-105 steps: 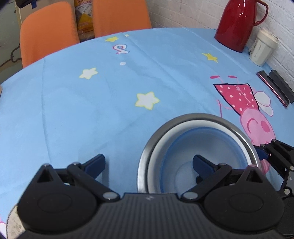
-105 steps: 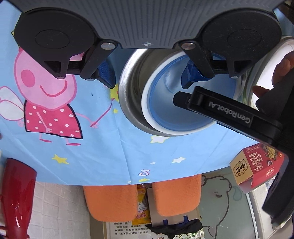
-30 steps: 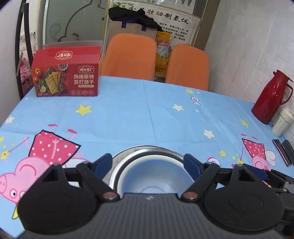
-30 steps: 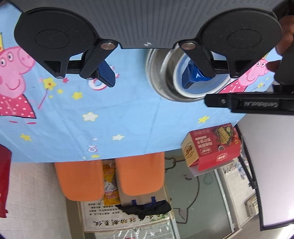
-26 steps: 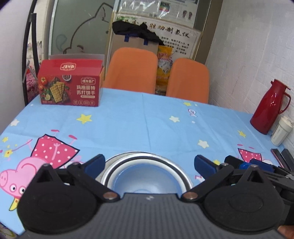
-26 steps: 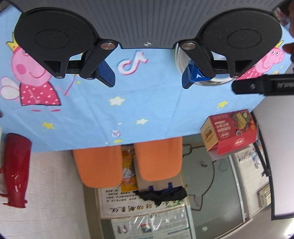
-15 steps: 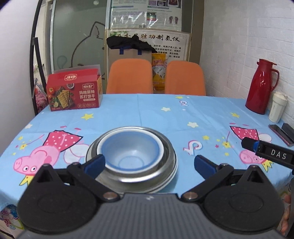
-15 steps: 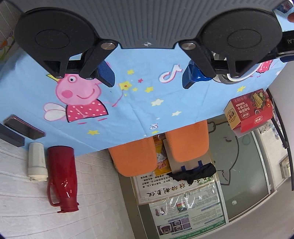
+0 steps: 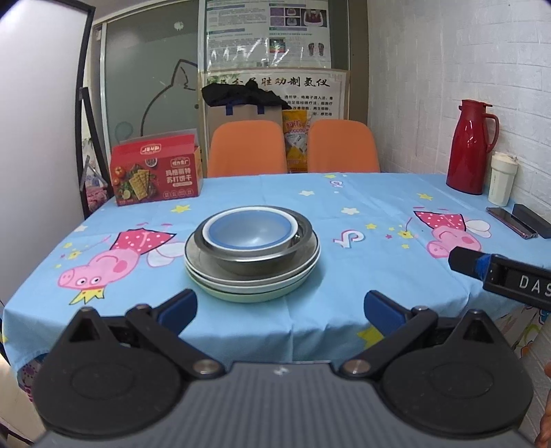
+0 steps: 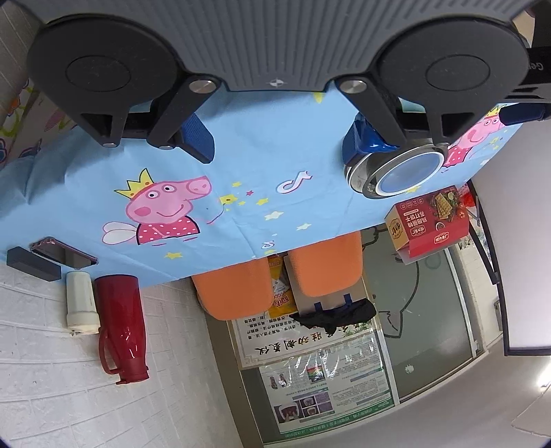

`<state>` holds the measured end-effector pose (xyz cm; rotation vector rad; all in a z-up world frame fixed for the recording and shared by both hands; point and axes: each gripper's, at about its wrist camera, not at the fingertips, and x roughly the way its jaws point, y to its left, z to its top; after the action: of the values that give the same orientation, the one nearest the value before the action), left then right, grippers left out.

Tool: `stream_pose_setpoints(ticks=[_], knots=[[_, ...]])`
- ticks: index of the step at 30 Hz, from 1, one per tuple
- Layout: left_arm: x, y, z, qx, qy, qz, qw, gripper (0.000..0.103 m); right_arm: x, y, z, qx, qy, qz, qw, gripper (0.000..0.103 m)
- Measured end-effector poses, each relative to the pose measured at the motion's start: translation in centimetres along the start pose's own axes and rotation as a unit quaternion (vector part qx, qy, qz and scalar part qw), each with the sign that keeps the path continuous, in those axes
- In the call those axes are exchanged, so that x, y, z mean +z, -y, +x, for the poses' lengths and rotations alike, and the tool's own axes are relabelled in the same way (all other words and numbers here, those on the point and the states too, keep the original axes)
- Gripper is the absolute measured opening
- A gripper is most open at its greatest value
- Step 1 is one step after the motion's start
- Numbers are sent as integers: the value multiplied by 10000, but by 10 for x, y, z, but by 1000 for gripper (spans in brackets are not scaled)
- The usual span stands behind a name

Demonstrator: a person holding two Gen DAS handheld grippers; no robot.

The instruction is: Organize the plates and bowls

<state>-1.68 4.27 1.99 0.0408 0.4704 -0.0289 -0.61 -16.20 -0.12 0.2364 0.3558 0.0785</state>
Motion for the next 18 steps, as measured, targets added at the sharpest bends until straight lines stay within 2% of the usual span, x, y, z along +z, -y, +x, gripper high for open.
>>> stream_pose_setpoints(ticks=[8, 18], knots=[[1, -1, 0, 138, 19, -55, 9999, 103, -3, -5, 1, -105, -21, -168, 9998, 68], [1, 0, -6, 181, 132, -27, 9997, 103, -10, -12, 5, 46, -189, -228, 9995, 69]])
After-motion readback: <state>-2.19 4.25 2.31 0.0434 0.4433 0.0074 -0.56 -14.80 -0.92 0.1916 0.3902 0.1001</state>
